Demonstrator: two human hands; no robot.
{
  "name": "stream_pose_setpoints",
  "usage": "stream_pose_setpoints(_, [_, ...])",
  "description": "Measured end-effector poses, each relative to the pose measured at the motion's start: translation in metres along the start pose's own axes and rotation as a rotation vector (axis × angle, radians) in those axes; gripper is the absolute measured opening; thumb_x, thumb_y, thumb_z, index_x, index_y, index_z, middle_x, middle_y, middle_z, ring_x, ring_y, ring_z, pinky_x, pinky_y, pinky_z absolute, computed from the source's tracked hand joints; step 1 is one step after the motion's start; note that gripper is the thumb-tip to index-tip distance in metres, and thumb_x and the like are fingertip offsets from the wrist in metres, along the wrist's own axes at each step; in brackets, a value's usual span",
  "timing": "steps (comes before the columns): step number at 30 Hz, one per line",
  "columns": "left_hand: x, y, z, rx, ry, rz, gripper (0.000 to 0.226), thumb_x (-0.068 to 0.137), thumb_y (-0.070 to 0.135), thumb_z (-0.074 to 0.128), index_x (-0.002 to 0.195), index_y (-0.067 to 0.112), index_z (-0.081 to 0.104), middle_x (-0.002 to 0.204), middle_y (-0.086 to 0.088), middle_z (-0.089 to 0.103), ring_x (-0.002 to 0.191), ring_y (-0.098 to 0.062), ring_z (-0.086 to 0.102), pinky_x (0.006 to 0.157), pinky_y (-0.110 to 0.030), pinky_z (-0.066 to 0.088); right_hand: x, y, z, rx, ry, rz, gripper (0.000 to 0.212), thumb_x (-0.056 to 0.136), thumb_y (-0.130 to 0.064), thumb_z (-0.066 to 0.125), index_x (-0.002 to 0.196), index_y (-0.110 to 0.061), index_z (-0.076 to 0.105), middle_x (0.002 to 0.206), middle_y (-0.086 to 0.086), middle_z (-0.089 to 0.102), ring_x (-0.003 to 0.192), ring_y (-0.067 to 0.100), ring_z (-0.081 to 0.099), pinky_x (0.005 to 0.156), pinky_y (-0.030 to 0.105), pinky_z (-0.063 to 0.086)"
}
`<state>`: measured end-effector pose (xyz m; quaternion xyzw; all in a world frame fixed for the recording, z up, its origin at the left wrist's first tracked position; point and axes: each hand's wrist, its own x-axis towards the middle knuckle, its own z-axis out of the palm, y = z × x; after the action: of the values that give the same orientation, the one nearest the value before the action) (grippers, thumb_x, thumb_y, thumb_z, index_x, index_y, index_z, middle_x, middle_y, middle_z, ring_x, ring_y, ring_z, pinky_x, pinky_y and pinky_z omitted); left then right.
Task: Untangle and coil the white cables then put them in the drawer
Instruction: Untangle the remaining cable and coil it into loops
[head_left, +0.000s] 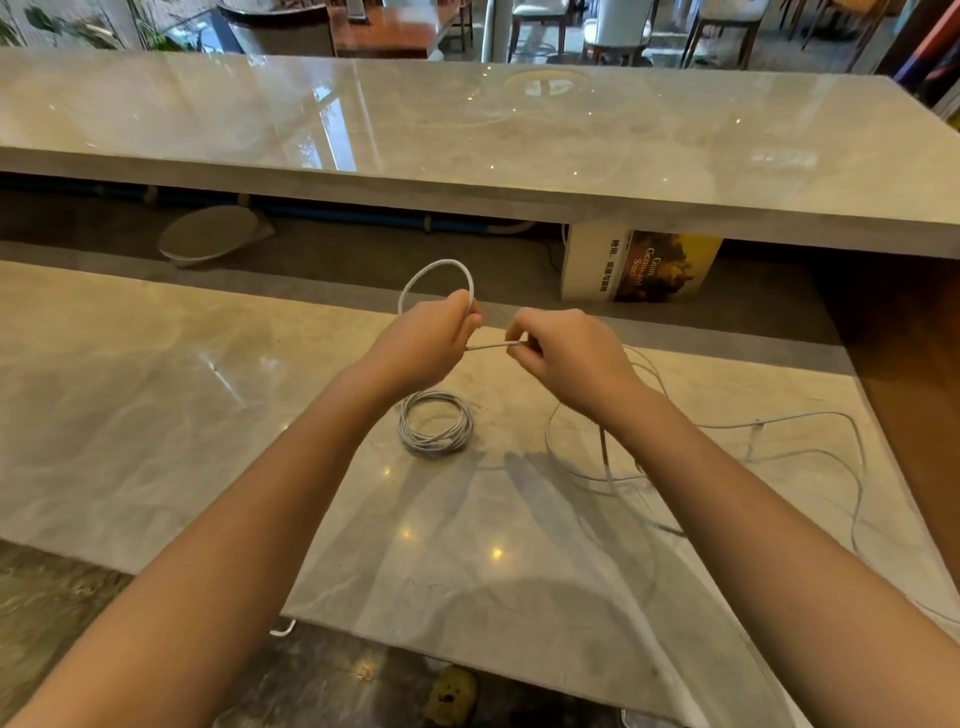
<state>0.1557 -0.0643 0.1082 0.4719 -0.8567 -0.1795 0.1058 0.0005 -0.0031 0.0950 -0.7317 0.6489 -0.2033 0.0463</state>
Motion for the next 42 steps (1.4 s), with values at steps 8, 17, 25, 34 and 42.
stream_pose_setpoints(8, [-0.007,-0.002,-0.016,0.078,-0.383,0.06,0.04,0.095,0.047,0.038,0.079,0.016,0.057,0.069,0.002,0.053,0.061,-0.011,0.048,0.061,-0.024,0.041,0.004,0.04,-0.014,-0.102,-0.024,-0.026,0.036,0.093,-0.044,0.046,0.085,-0.013,0.063,0.071,0.0,0.059,0.068,0.02,0.058,0.058,0.031,0.042])
stream_pose_setpoints(17, [-0.004,-0.007,-0.034,-1.414,-0.635,0.101,0.042,0.092,0.042,0.034,0.064,0.018,0.054,0.046,0.01,0.032,0.04,-0.006,0.017,0.039,-0.019,0.014,0.002,0.011,-0.024,0.969,-0.21,0.089,0.031,0.1,-0.03,0.037,0.109,-0.019,0.064,0.095,0.001,0.072,0.055,0.012,0.048,0.051,0.021,0.044])
stream_pose_setpoints(25, [0.002,-0.001,-0.009,-1.603,-0.522,-0.066,0.039,0.099,0.034,0.029,0.081,0.01,0.053,0.052,0.007,0.036,0.042,-0.005,0.032,0.047,-0.019,0.037,0.0,0.013,-0.04,1.164,-0.261,0.193,0.031,0.099,-0.027,0.039,0.083,-0.012,0.061,0.052,-0.007,0.041,0.043,0.005,0.031,0.043,0.017,0.027])
stream_pose_setpoints(34, [0.0,-0.005,-0.011,-1.808,-0.417,-0.109,0.029,0.097,0.026,0.033,0.082,0.011,0.052,0.05,0.007,0.038,0.038,-0.004,0.03,0.041,-0.015,0.026,0.004,0.01,-0.042,0.7,-0.102,0.17,0.024,0.096,-0.028,0.047,0.095,-0.013,0.066,0.069,-0.001,0.064,0.043,0.0,0.045,0.047,0.01,0.036])
stream_pose_setpoints(42, [0.001,-0.052,-0.043,-2.389,-0.451,0.048,0.027,0.096,0.017,0.044,0.087,-0.004,0.059,0.052,-0.008,0.048,0.043,-0.011,0.029,0.04,-0.026,0.03,-0.016,0.06,-0.021,0.448,-0.004,0.273,0.03,0.098,-0.031,0.043,0.086,-0.016,0.066,0.066,-0.001,0.061,0.062,0.012,0.052,0.063,0.028,0.039])
